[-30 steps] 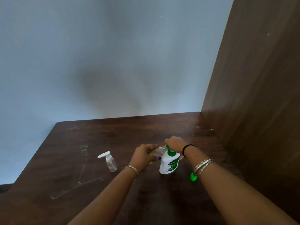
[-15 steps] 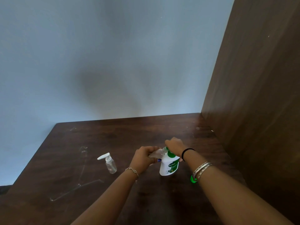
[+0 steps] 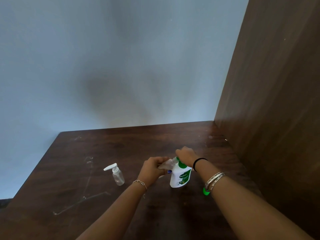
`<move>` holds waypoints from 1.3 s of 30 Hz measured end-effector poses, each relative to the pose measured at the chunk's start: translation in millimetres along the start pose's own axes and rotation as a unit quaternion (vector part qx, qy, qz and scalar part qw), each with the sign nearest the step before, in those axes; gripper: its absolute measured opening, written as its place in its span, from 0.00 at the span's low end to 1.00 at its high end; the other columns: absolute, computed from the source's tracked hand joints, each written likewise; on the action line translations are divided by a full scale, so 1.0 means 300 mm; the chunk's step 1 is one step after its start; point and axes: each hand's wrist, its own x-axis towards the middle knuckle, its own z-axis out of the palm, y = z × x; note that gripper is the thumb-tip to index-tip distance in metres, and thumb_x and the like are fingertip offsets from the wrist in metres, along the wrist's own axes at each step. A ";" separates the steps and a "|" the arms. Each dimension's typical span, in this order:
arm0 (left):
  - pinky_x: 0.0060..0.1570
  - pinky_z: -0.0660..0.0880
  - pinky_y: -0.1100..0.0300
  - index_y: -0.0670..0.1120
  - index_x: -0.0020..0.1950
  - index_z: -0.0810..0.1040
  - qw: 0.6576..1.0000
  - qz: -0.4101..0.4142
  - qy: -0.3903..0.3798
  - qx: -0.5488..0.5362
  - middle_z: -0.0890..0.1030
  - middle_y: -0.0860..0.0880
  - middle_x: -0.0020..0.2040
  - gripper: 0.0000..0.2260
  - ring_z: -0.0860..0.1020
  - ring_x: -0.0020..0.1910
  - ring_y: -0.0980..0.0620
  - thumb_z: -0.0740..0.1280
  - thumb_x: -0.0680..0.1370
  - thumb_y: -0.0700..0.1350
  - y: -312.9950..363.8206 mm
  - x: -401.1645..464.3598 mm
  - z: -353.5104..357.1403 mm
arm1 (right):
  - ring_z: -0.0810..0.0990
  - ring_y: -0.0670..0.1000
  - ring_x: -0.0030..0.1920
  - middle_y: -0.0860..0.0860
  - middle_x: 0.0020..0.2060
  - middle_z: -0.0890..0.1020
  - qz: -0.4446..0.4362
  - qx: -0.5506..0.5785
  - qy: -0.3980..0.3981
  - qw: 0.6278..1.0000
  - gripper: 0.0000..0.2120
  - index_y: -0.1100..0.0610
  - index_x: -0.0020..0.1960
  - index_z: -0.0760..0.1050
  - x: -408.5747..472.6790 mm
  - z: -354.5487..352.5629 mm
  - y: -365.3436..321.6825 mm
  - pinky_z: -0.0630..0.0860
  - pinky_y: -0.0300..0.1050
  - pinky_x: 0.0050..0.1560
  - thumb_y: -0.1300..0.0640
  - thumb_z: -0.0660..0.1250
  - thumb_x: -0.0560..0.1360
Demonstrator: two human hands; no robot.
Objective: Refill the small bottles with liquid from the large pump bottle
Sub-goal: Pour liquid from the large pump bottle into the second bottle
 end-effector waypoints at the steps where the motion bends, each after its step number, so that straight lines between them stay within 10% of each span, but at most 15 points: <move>1: 0.48 0.67 0.73 0.45 0.62 0.76 1.000 0.000 -0.001 0.000 0.81 0.47 0.57 0.23 0.75 0.51 0.60 0.74 0.68 0.41 0.001 0.000 0.001 | 0.73 0.56 0.44 0.57 0.43 0.74 0.001 0.006 -0.005 1.000 0.11 0.56 0.37 0.68 -0.008 -0.005 -0.002 0.70 0.48 0.47 0.52 0.55 0.76; 9: 0.39 0.66 0.85 0.45 0.60 0.77 1.000 0.005 0.004 -0.001 0.81 0.47 0.55 0.22 0.75 0.50 0.60 0.74 0.67 0.40 0.009 0.004 -0.001 | 0.73 0.57 0.46 0.58 0.45 0.73 0.012 0.030 -0.028 0.999 0.12 0.55 0.35 0.66 -0.007 -0.016 -0.006 0.69 0.47 0.48 0.53 0.55 0.76; 14: 0.48 0.67 0.74 0.45 0.61 0.76 1.000 -0.006 0.002 -0.001 0.81 0.48 0.57 0.22 0.76 0.52 0.60 0.74 0.68 0.41 0.001 -0.002 0.005 | 0.71 0.56 0.44 0.58 0.45 0.73 0.013 0.011 -0.002 1.000 0.13 0.55 0.33 0.64 0.026 0.013 0.012 0.68 0.47 0.45 0.53 0.54 0.75; 20: 0.44 0.66 0.80 0.45 0.61 0.76 1.000 0.004 0.009 0.007 0.81 0.47 0.57 0.22 0.75 0.51 0.61 0.74 0.67 0.41 0.009 0.000 -0.001 | 0.73 0.59 0.53 0.62 0.57 0.74 0.025 0.024 -0.065 0.997 0.17 0.64 0.59 0.72 -0.046 -0.047 -0.028 0.72 0.53 0.59 0.54 0.52 0.80; 26: 0.41 0.65 0.85 0.45 0.61 0.76 1.000 0.005 0.009 0.010 0.81 0.47 0.56 0.22 0.75 0.51 0.61 0.74 0.68 0.41 -0.001 -0.004 0.003 | 0.72 0.56 0.45 0.58 0.46 0.73 0.007 0.020 -0.008 1.000 0.10 0.58 0.42 0.69 -0.005 0.002 0.011 0.70 0.47 0.47 0.52 0.55 0.76; 33: 0.41 0.66 0.85 0.44 0.60 0.77 1.000 0.008 0.009 0.004 0.82 0.47 0.55 0.22 0.76 0.50 0.61 0.74 0.67 0.40 0.006 -0.001 0.005 | 0.75 0.60 0.52 0.59 0.50 0.73 0.036 0.040 -0.057 0.997 0.13 0.59 0.53 0.70 -0.040 -0.040 -0.016 0.75 0.58 0.58 0.51 0.55 0.77; 39: 0.43 0.65 0.83 0.45 0.61 0.76 1.000 0.008 0.004 0.012 0.81 0.47 0.57 0.22 0.75 0.51 0.61 0.74 0.68 0.40 -0.001 0.005 0.010 | 0.75 0.62 0.52 0.58 0.51 0.71 0.040 0.071 -0.038 0.996 0.10 0.58 0.52 0.68 -0.034 -0.021 -0.004 0.80 0.61 0.47 0.52 0.55 0.75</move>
